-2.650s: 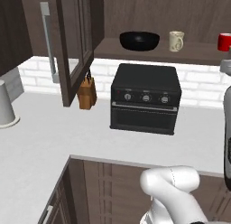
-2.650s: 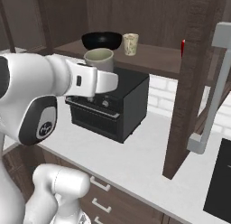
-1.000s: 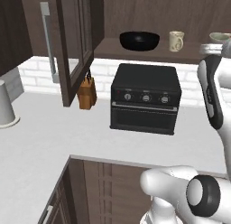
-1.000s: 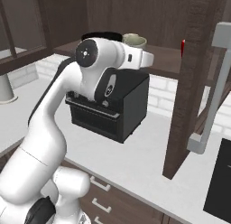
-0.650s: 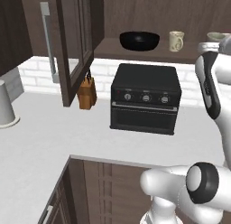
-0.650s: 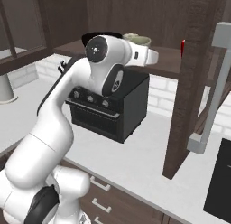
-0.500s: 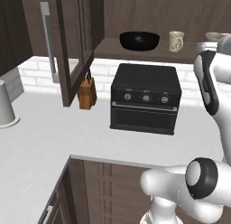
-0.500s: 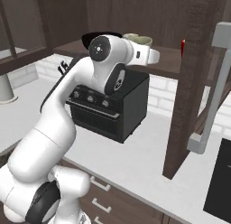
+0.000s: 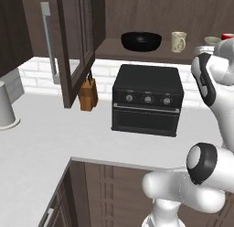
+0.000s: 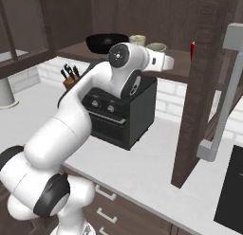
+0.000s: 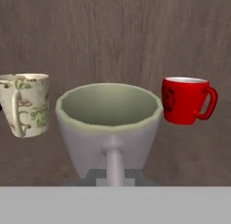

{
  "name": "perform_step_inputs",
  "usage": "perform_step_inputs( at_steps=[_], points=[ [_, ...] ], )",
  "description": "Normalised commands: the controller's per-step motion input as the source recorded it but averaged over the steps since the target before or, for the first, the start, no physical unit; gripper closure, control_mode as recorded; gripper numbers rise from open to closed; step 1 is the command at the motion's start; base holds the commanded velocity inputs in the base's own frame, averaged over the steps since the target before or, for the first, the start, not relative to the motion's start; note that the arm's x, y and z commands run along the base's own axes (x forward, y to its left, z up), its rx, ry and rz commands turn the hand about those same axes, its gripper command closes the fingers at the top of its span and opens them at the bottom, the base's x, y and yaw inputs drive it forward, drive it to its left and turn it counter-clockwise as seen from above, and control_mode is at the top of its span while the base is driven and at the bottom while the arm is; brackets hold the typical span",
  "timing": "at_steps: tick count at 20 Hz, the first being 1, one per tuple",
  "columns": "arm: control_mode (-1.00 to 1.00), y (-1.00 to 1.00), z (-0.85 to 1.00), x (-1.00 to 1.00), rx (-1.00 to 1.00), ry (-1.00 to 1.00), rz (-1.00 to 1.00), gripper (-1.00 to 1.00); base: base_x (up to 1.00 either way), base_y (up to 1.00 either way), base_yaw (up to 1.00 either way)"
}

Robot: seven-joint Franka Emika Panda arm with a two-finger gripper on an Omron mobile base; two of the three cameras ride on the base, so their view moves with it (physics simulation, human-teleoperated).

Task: Gather all objects into one cabinet and sort the glasses and bowls to opposite sides.

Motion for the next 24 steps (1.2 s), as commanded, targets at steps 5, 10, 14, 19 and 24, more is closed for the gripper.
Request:
perform_step_inputs(
  at_steps=[5,10,14,19,24],
  points=[
    [-1.00,-0.32,-0.16,0.49,0.00,0.00,0.00,1.00,0.00,0.00,0.00],
    [-1.00,-0.31,-0.13,0.53,0.00,0.00,0.01,1.00,0.00,0.00,0.00],
    [-1.00,-0.29,-0.17,0.44,0.01,0.05,0.02,1.00,0.00,0.00,0.00],
    [-1.00,-0.05,-0.11,0.23,0.00,0.09,0.05,-1.00,0.00,0.00,0.00],
    [-1.00,-0.07,-0.12,0.18,0.00,0.03,0.03,-1.00,0.00,0.00,0.00]
  ],
)
